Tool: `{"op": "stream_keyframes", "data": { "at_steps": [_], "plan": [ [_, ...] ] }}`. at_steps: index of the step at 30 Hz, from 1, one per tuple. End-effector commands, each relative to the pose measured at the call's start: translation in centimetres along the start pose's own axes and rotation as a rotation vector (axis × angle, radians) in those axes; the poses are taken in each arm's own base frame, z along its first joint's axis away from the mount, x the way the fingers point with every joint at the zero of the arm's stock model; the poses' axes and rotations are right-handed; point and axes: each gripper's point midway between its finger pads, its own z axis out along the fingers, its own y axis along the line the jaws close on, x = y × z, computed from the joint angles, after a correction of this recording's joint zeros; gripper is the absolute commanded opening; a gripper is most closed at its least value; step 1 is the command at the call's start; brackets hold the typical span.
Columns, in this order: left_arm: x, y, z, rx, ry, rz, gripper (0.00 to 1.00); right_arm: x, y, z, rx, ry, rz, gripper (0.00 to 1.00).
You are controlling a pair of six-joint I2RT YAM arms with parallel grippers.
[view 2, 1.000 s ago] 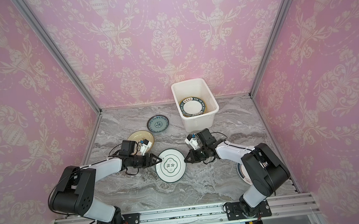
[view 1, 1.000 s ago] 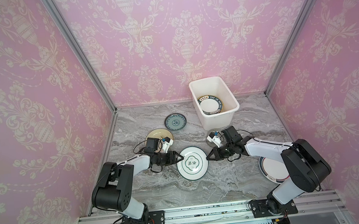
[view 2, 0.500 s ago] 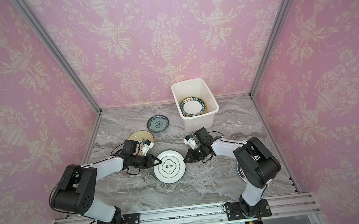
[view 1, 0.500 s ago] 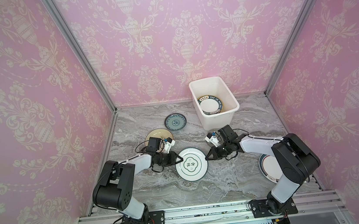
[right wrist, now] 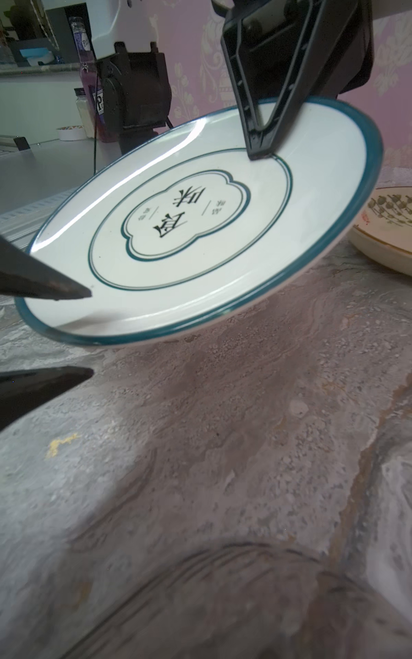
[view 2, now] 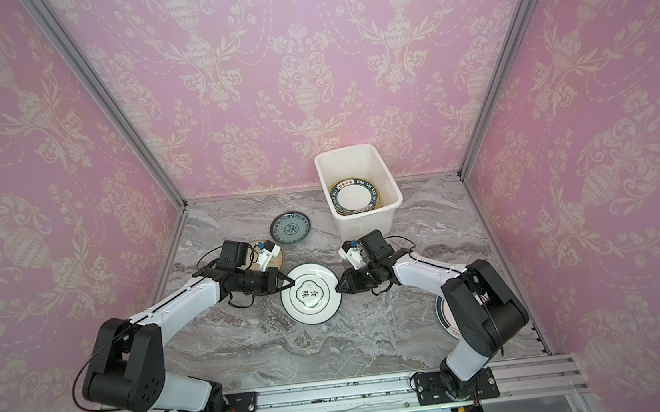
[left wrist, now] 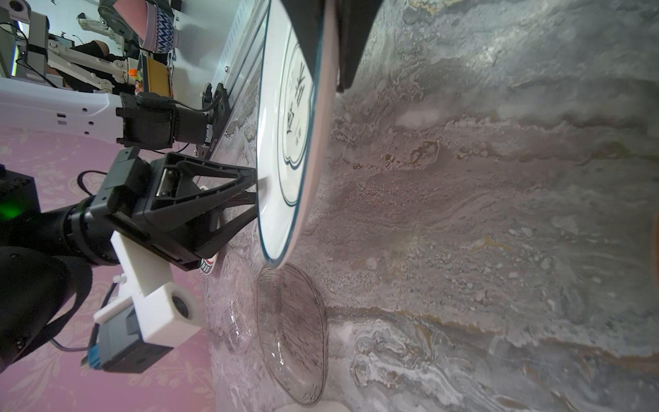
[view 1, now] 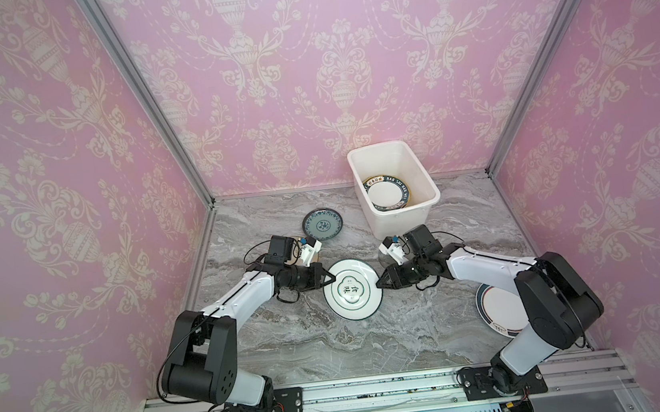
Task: Place the plates into the plastic bin on the countertop
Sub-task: 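Stand the white green-rimmed plate upright between both grippers, gripping opposite rims, then lift the upright plate with both grippers and carry it above the bin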
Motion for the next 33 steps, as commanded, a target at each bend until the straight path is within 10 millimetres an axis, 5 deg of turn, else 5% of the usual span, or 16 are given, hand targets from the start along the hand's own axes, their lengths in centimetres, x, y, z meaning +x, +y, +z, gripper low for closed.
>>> {"op": "stream_keyframes", "data": {
  "at_steps": [1, 7, 12, 17, 23, 29, 33],
  "plan": [
    [-1.9, -2.0, -2.3, -0.021, -0.046, 0.063, 0.05, -1.7, 1.1, -2.1, 0.027, -0.064, -0.027, 0.40],
    [-5.5, -3.8, -6.2, -0.048, -0.165, 0.119, 0.04, -5.2, 4.1, -7.0, 0.077, -0.228, -0.107, 0.72],
    [-10.5, -5.1, -10.9, -0.046, -0.347, 0.135, 0.04, -9.2, 6.6, -12.2, 0.151, -0.401, -0.183, 0.99],
    [-17.0, -8.4, -14.4, 0.080, -0.555, 0.125, 0.04, -13.8, 9.3, -17.0, 0.209, -0.533, -0.245, 1.00],
    [-23.8, -11.9, -16.7, 0.295, -0.726, 0.097, 0.04, -19.1, 11.5, -20.6, 0.161, -0.664, -0.253, 1.00],
    [-27.0, -12.8, -16.4, 0.437, -0.735, 0.051, 0.03, -23.6, 12.5, -22.9, -0.013, -0.853, -0.189, 0.96],
    [-28.1, -13.0, -15.1, 0.490, -0.703, 0.041, 0.03, -25.8, 12.0, -22.6, -0.137, -0.876, -0.129, 0.89]
  ]
}}
